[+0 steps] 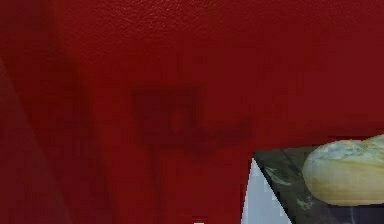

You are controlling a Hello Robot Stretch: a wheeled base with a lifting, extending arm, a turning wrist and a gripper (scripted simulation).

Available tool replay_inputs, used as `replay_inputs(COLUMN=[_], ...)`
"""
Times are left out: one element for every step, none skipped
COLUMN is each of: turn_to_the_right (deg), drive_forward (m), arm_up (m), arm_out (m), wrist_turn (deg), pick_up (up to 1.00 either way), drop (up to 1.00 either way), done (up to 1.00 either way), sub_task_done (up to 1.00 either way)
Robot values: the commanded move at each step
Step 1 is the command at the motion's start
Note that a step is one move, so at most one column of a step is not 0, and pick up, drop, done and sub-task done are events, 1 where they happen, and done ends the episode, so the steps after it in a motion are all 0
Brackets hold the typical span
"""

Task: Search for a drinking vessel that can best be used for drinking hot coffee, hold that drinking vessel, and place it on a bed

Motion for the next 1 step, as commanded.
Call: replay_inputs(turn_to_the_right=[45.0], drive_forward=[0.00], arm_up=[0.00], arm_out=[0.00], wrist_turn=[0.0], pick_up=[0.00], drop=[0.00], done=[0.00], sub_task_done=[0.00])
